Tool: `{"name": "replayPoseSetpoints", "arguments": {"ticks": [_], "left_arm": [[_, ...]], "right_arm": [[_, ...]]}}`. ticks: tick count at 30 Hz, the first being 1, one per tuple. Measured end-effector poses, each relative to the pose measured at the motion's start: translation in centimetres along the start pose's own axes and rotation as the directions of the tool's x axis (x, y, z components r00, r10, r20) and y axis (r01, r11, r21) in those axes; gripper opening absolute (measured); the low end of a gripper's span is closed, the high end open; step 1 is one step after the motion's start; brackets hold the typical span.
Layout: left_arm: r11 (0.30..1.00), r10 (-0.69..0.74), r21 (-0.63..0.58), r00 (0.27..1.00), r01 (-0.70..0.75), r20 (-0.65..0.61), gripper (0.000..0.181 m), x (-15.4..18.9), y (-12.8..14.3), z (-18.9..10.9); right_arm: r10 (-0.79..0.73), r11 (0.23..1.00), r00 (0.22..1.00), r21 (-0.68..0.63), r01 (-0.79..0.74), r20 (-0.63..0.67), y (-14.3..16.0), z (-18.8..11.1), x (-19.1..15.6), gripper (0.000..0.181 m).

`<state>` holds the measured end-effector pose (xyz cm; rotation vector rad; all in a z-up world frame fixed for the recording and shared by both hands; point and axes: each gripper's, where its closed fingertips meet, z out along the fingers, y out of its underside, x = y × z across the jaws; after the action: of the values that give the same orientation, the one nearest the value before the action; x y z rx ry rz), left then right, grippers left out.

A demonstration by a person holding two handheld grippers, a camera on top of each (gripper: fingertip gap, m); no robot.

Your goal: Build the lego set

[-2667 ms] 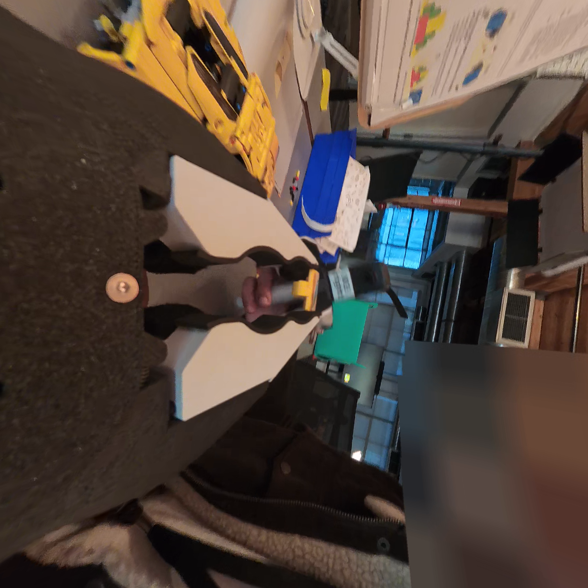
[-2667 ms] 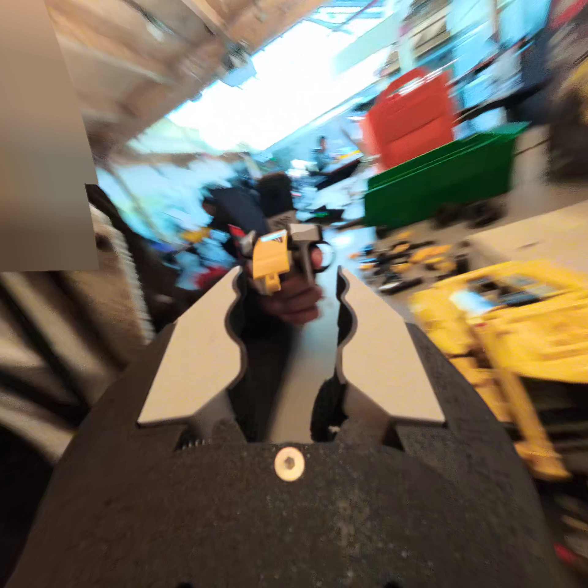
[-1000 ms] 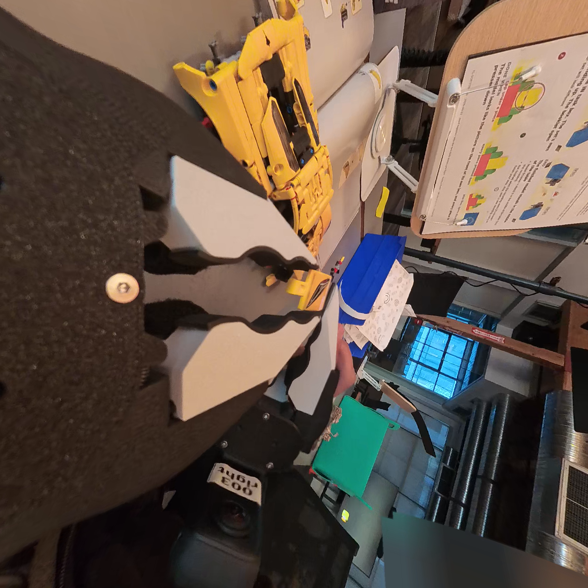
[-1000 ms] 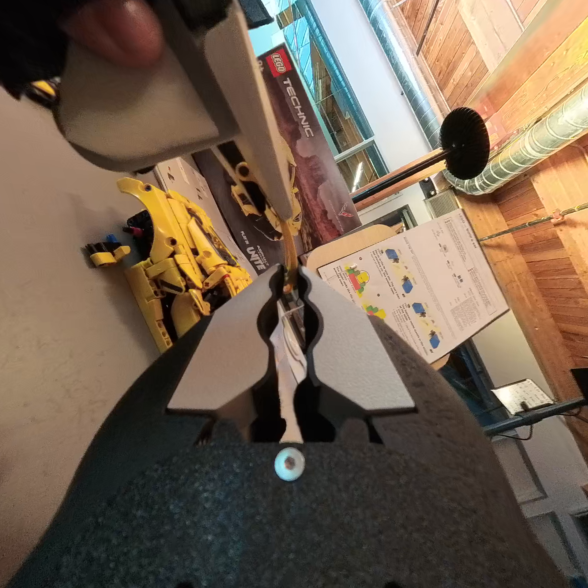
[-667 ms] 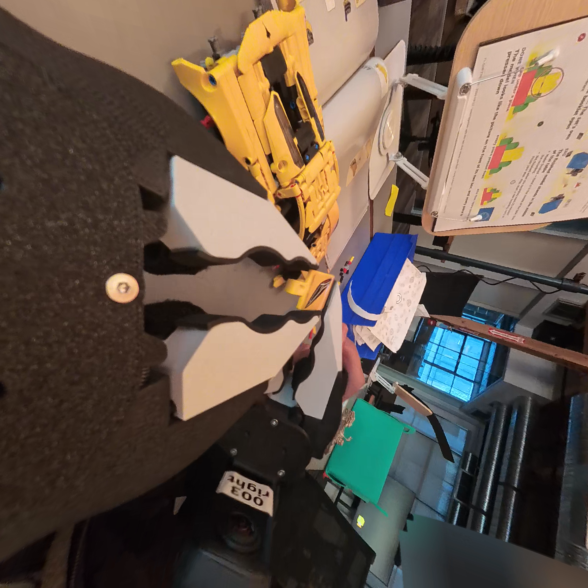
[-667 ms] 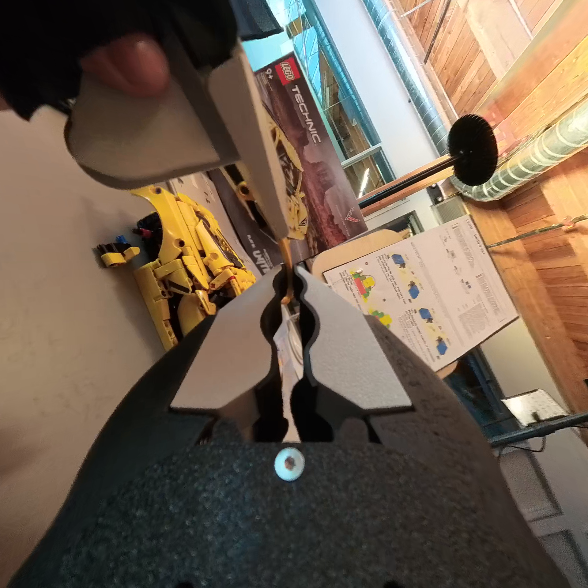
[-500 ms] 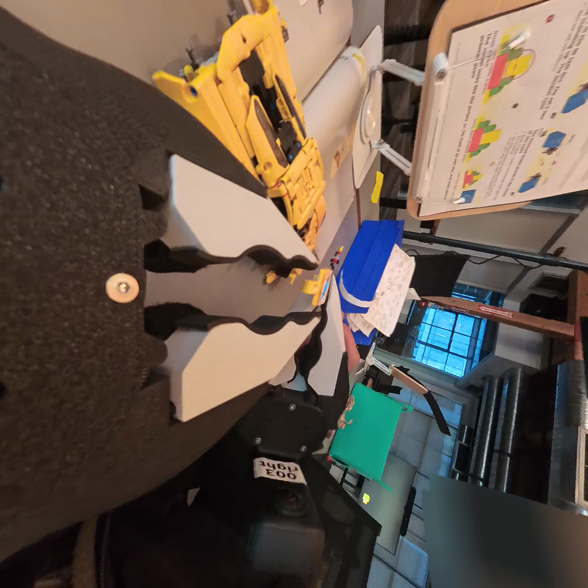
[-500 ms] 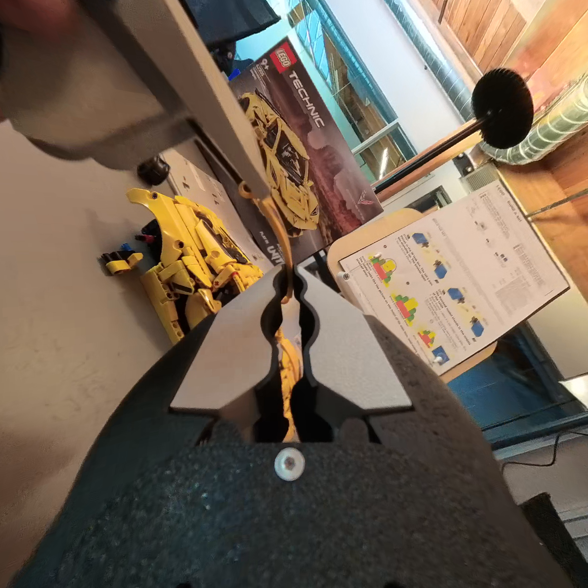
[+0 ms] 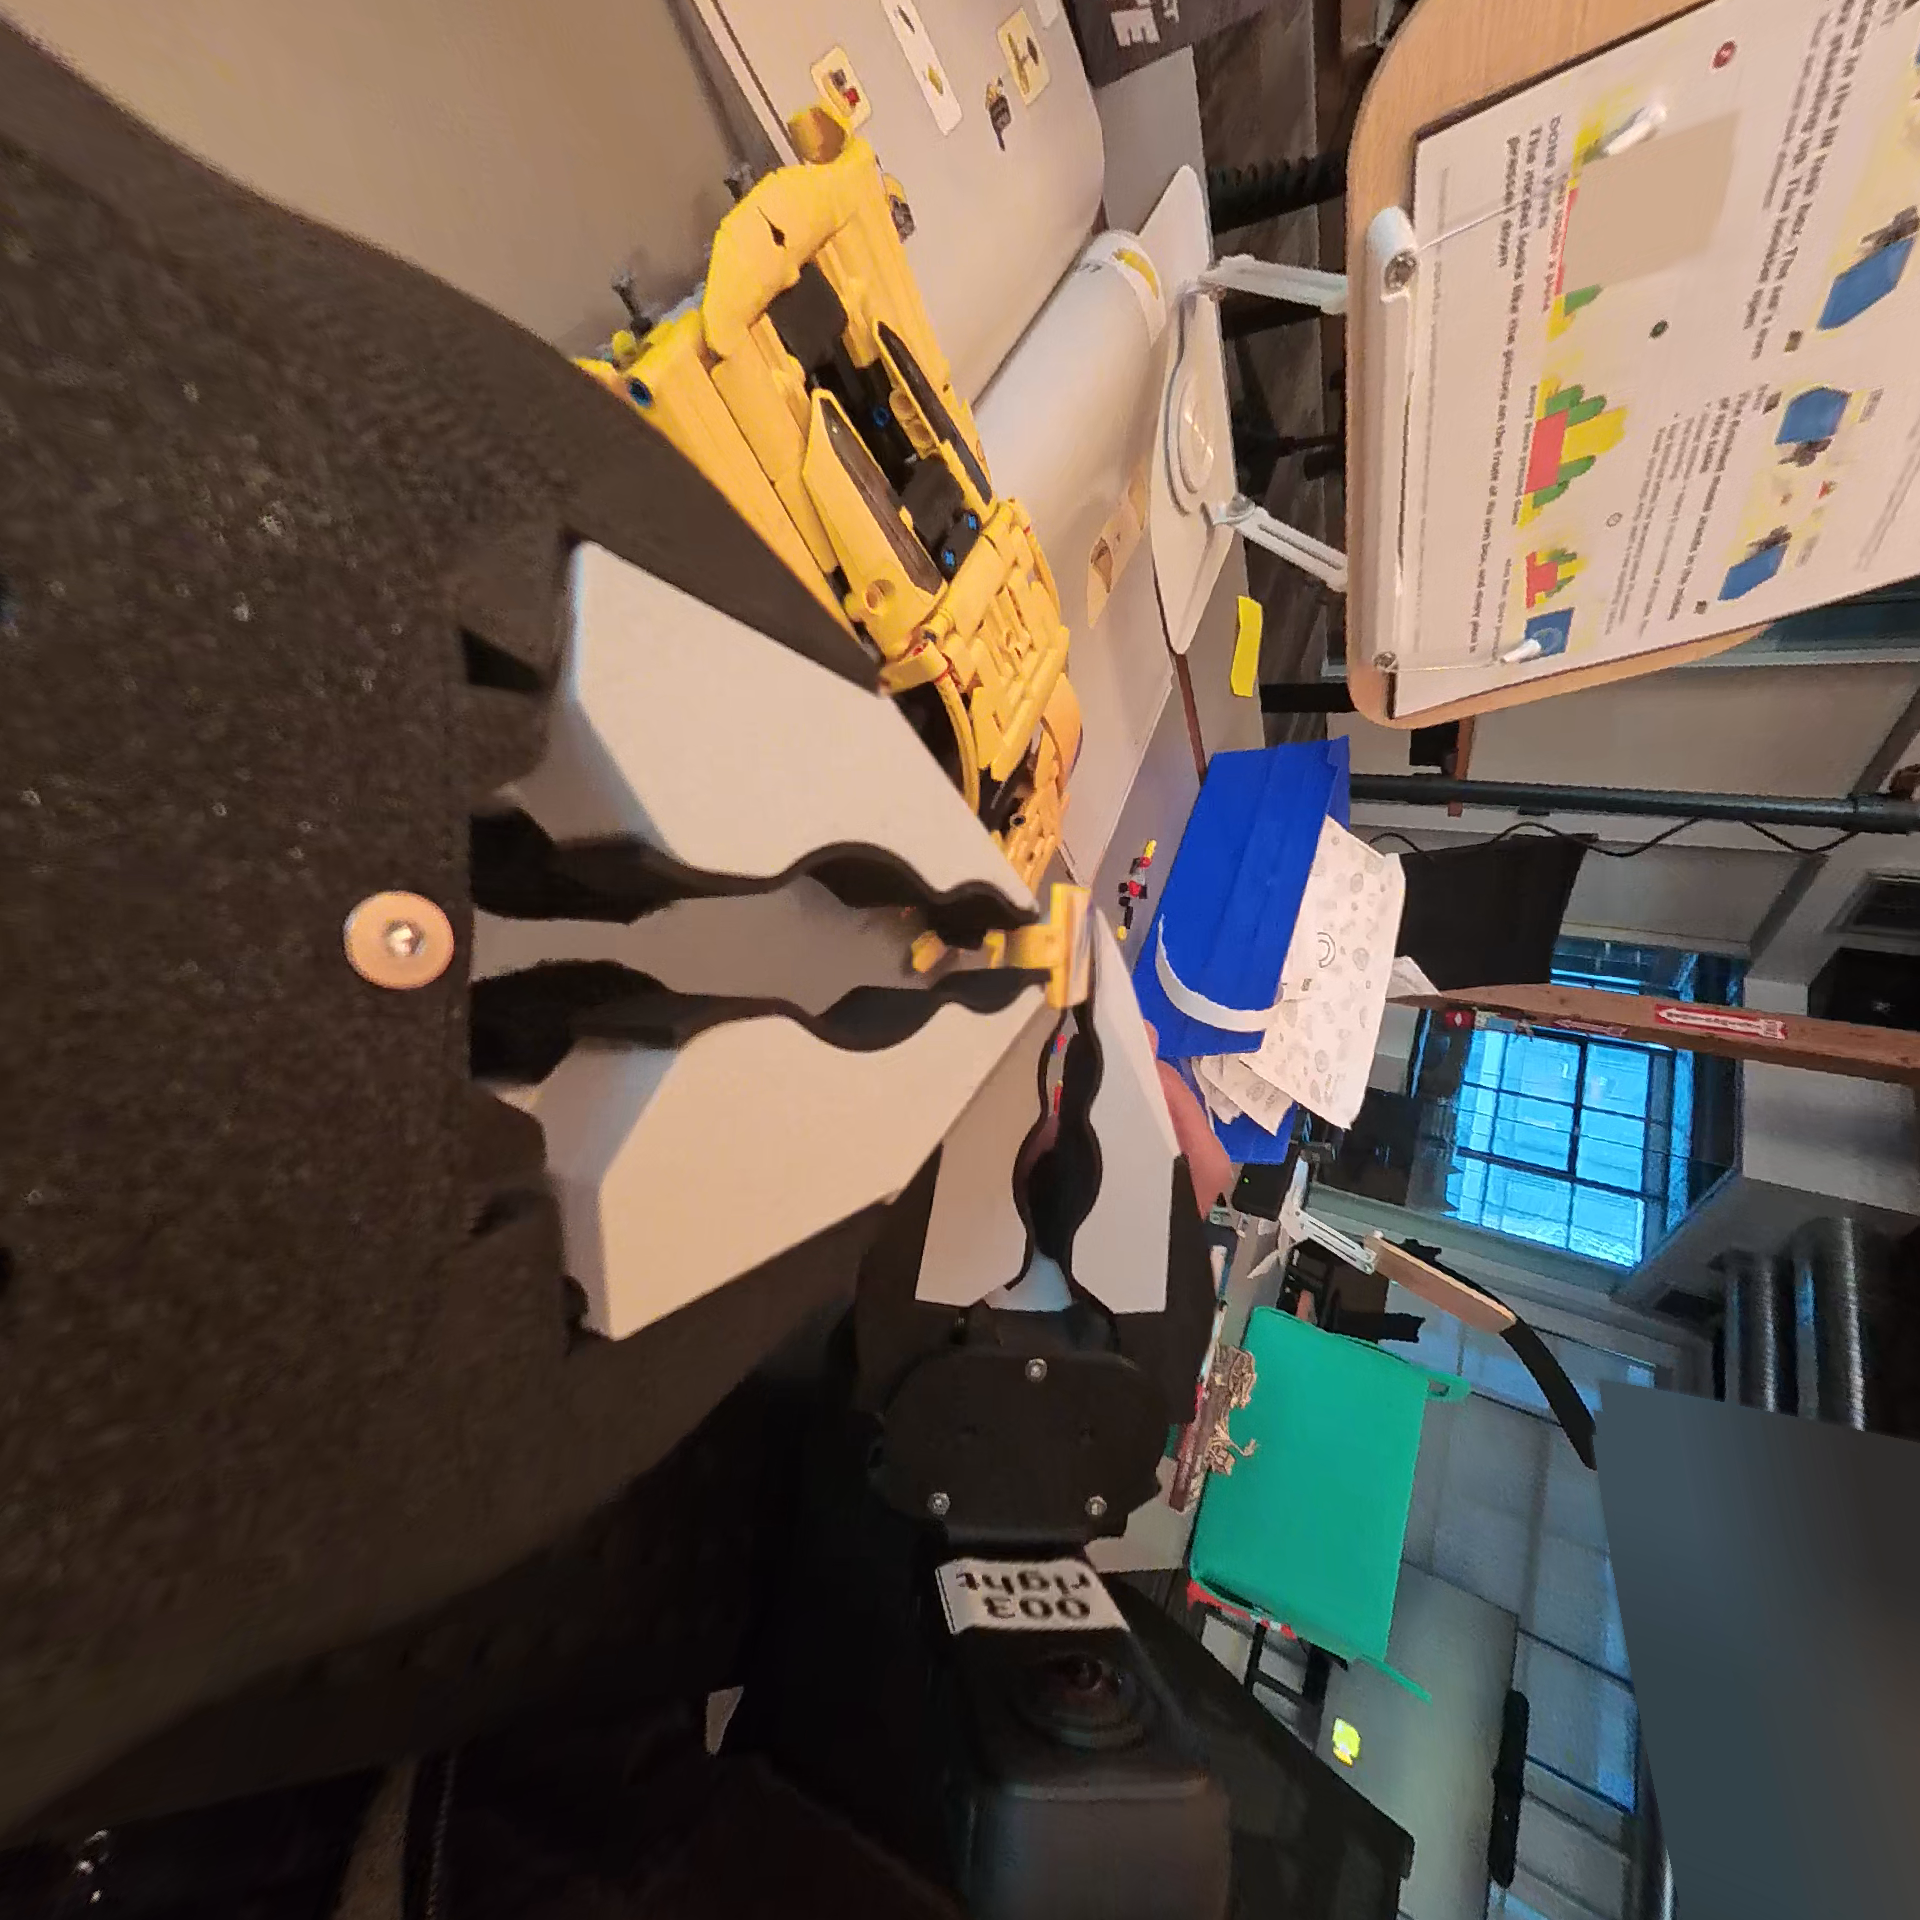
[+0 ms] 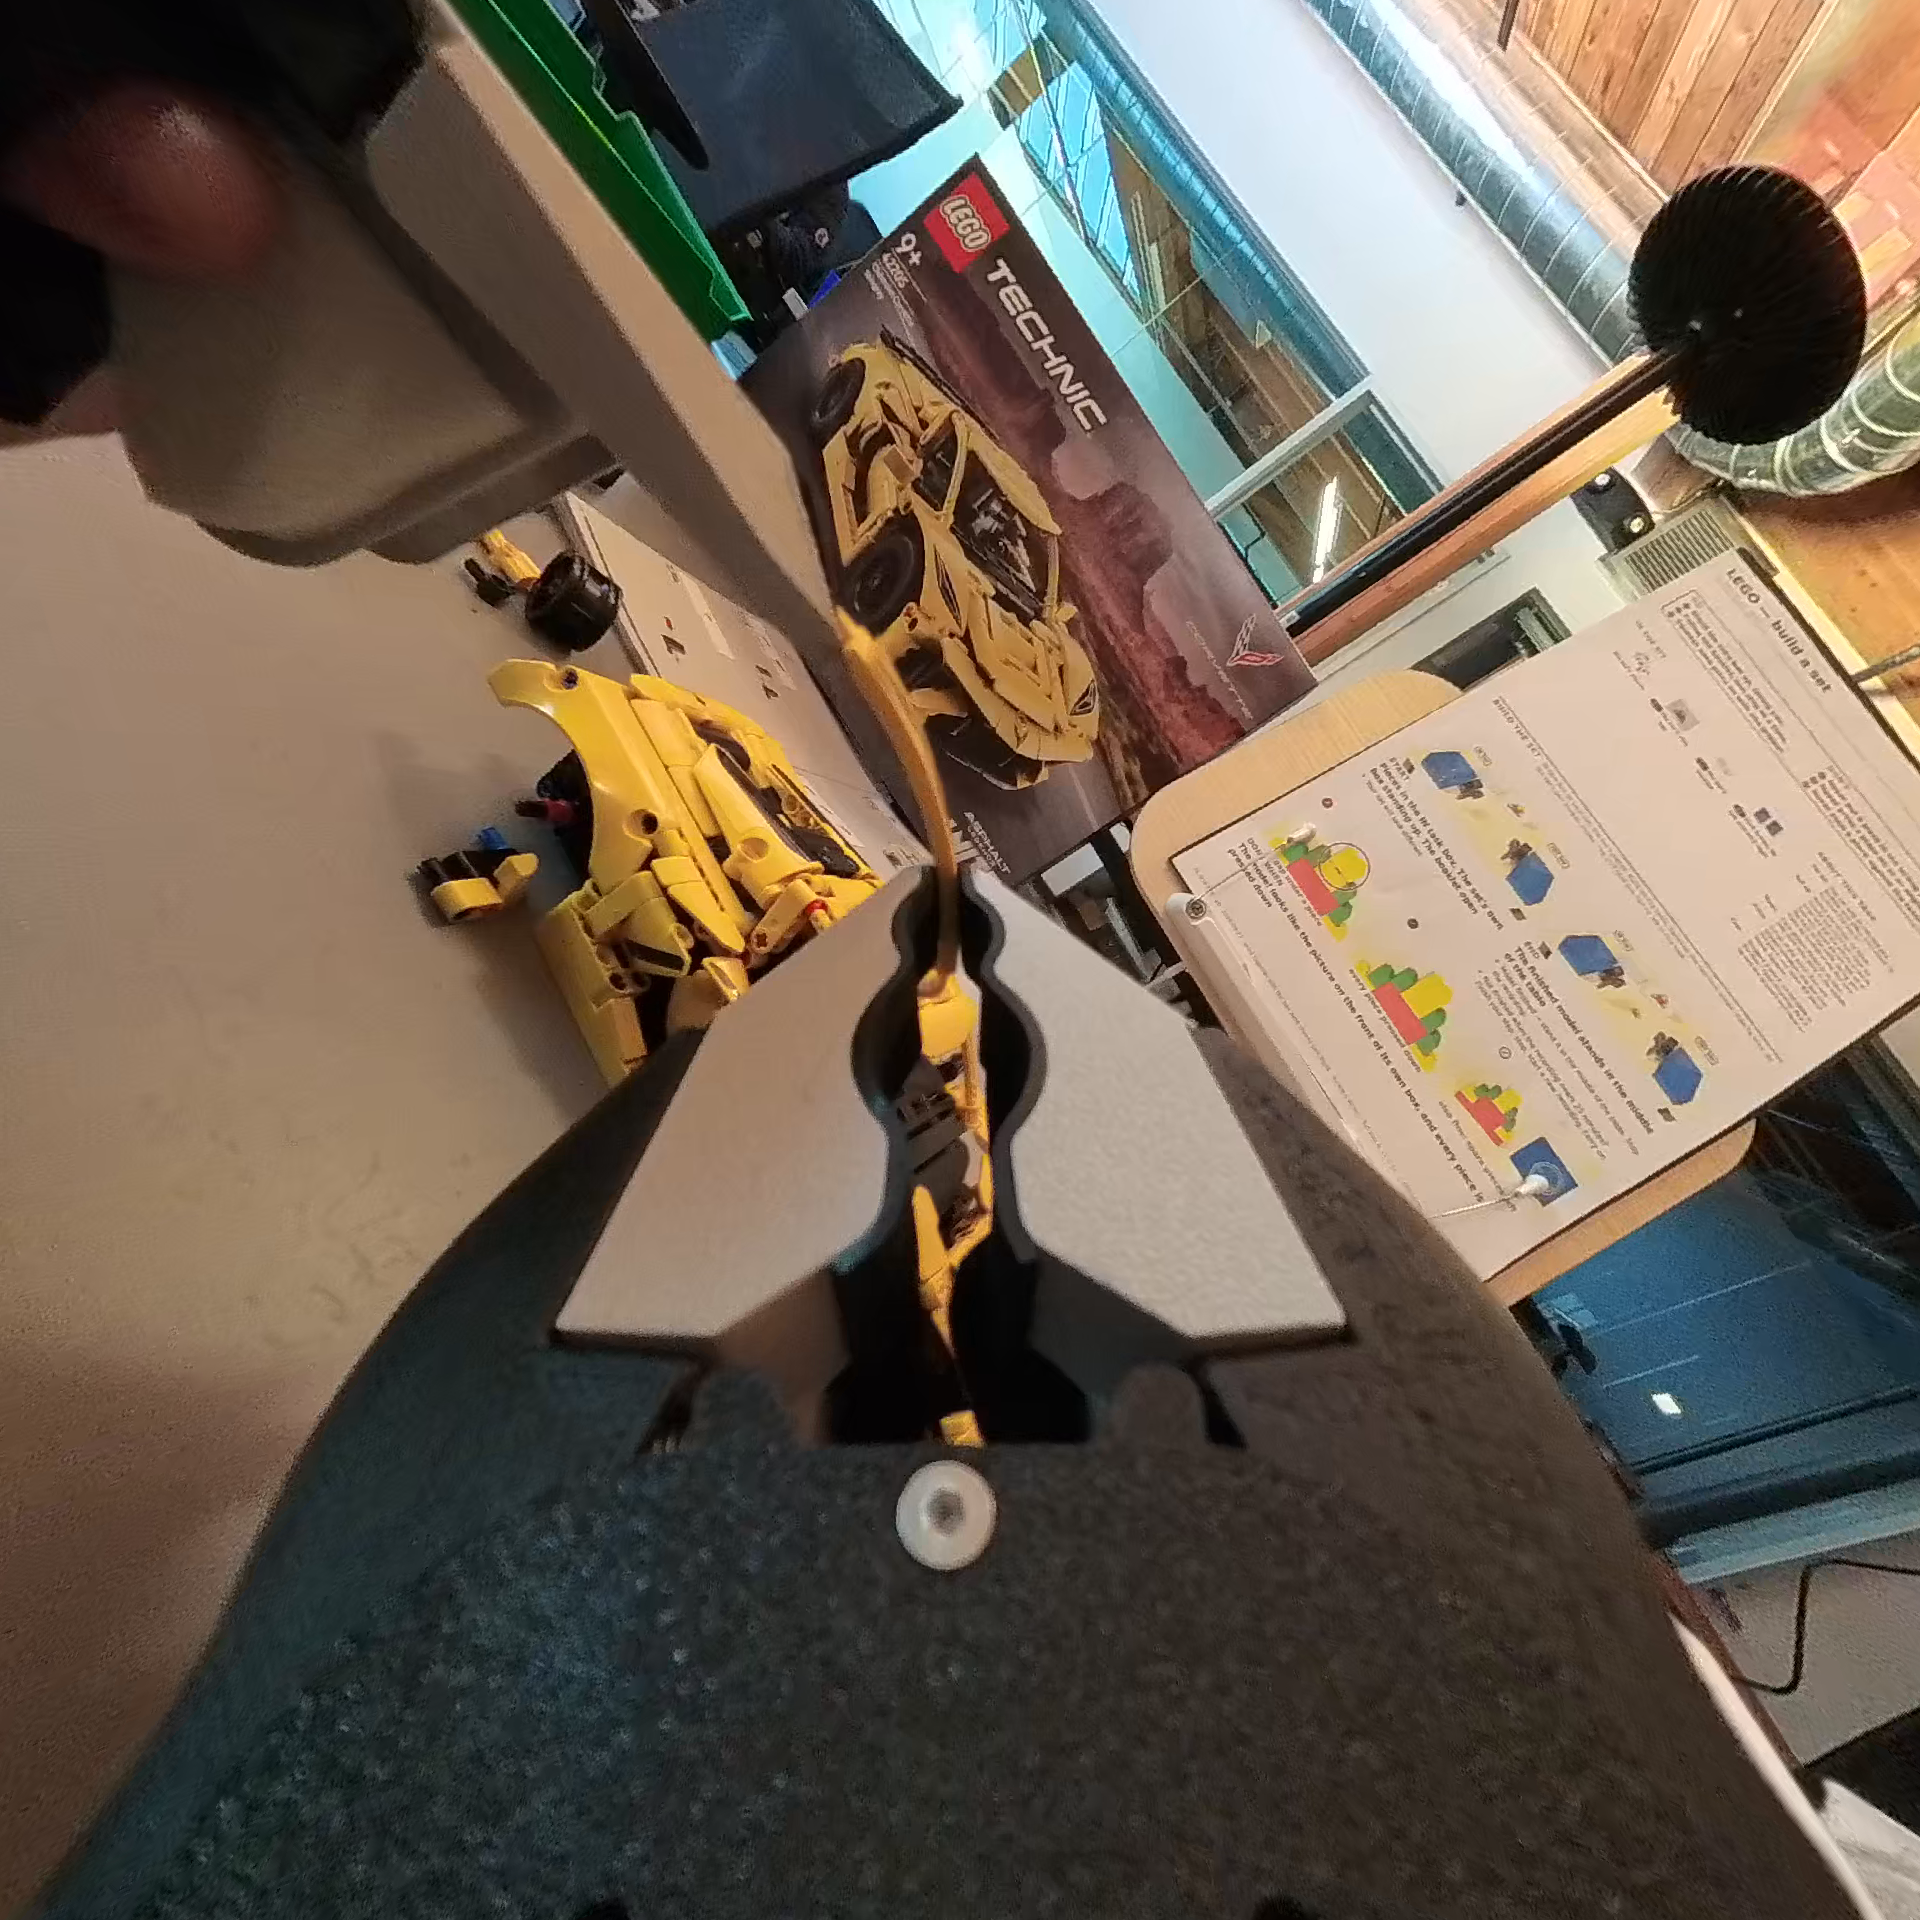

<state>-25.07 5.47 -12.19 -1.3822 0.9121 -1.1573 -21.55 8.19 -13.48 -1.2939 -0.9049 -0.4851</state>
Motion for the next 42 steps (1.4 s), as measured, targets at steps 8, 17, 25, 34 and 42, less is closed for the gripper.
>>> {"name": "replayPoseSetpoints", "arguments": {"ticks": [8,17,25,34,42], "left_arm": [[0.991,-0.082,-0.106,0.997,0.081,-0.004,0.007,-0.2,1.7,0.3],[0.979,0.019,-0.204,0.999,-0.025,-0.031,0.007,0.8,3.1,0.7],[0.981,-0.023,-0.192,0.999,0.017,-0.027,0.007,0.7,3.1,0.7],[0.983,-0.046,-0.178,0.999,0.041,-0.023,0.007,0.5,2.9,0.6],[0.982,-0.054,-0.185,0.998,0.048,-0.029,0.007,0.7,3.1,0.7]], "right_arm": [[-0.163,0.985,0.986,0.064,0.16,0.039,-1.5,-0.4,-2.4,0.019],[-0.247,0.966,0.966,0.092,0.24,0.071,-1.4,-0.7,-3.4,0.004],[-0.162,0.985,0.982,0.077,0.155,0.102,-1.3,-0.5,-3.5,0.006],[-0.177,0.983,0.981,0.066,0.172,0.078,-1.0,-0.4,-3.1,0.002],[-0.239,0.969,0.97,0.069,0.236,0.048,-1.1,-0.4,-3.2,0.003]]}}
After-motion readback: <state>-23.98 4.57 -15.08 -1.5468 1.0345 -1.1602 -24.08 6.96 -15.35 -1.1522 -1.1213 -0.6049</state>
